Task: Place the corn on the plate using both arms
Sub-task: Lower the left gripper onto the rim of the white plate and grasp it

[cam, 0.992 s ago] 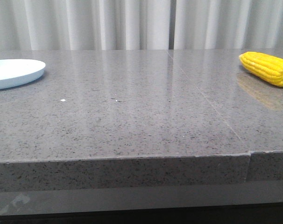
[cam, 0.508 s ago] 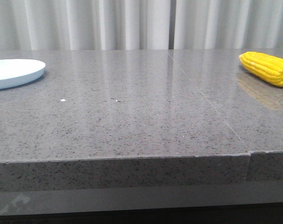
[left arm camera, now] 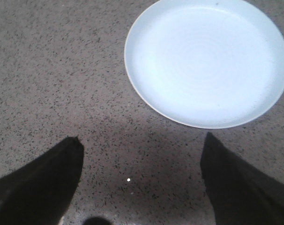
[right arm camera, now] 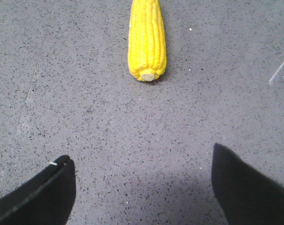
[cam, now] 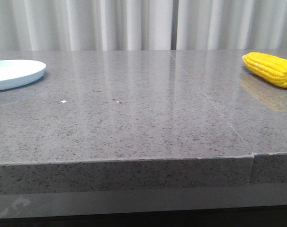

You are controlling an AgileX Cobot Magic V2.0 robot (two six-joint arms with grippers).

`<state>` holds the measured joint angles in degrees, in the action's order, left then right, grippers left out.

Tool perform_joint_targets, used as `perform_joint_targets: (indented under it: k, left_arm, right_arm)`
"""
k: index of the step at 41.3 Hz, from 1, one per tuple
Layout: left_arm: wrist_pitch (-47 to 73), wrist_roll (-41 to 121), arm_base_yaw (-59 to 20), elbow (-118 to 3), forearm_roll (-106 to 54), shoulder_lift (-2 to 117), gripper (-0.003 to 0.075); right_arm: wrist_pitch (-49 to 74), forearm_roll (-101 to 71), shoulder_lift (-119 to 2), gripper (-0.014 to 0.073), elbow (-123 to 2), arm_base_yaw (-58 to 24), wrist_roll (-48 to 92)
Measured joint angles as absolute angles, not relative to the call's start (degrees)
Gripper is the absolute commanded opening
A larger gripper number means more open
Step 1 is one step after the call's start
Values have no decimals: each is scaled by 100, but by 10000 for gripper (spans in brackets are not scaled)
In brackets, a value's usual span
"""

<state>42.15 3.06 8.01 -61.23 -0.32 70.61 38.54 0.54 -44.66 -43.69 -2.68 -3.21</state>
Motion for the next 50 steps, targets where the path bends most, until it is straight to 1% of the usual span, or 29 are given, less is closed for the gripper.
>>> perform_joint_targets:
  k: [7, 11, 28, 45, 48, 50]
  left_arm:
    - [4323, 1184, 1354, -6619, -1235, 7814, 512]
    - [4282, 1371, 1502, -6863, -1577, 8207, 512]
    - [4105, 1468, 1539, -7866, -1810, 9903, 512]
    - [3970, 1471, 1380, -8401, -1830, 10719, 512]
    - [3970, 1471, 1370, -8406, -1834, 10773, 480]
    - [3970, 1471, 1370, -8406, -1834, 10801, 423]
  right_arm:
    - [3854, 54, -4466, 615, -4369, -268, -321]
    - [3854, 54, -4466, 615, -4369, -268, -321]
    - [3854, 54, -4466, 615, -4369, -268, -321]
    - [3854, 54, -4466, 615, -4369, -268, -321]
    - [3854, 54, -4466, 615, -4369, -268, -321]
    - [3854, 54, -4466, 615, -4369, -268, -321]
